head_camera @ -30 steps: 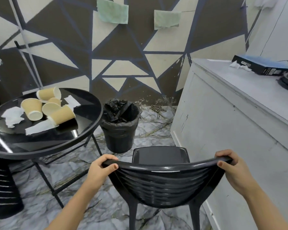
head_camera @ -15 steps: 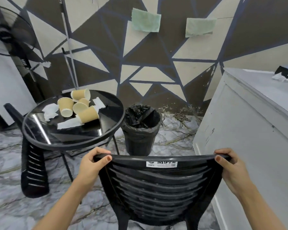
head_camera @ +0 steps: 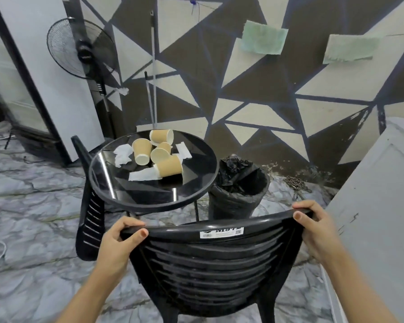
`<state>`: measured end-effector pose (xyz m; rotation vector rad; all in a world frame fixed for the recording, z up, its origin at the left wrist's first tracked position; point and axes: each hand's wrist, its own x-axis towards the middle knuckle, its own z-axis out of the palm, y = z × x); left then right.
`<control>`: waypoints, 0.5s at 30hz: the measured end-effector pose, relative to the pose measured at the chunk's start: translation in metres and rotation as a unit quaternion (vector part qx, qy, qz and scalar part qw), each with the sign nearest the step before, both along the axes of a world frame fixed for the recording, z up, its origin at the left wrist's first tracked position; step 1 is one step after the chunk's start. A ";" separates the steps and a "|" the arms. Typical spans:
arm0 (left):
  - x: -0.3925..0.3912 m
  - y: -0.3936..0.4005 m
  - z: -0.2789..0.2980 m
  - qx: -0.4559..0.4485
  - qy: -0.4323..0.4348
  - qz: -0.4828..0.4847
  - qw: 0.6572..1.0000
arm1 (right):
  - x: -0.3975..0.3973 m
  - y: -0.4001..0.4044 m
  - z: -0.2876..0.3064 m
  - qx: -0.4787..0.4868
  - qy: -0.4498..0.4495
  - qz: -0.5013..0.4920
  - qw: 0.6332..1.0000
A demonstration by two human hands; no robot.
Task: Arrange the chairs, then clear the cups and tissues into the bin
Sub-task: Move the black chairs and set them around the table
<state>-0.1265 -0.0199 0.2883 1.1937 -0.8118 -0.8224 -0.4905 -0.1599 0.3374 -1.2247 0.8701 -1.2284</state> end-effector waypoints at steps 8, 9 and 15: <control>-0.022 -0.009 0.003 0.013 -0.026 0.072 0.997 | -0.002 -0.071 -0.026 0.019 -0.058 0.067 0.996; -0.029 -0.008 0.000 0.016 -0.031 0.084 0.996 | -0.002 -0.081 -0.030 0.026 -0.057 0.086 0.994; -0.085 -0.002 -0.024 0.020 -0.020 0.179 0.983 | -0.001 -0.136 -0.056 0.058 -0.051 0.183 0.980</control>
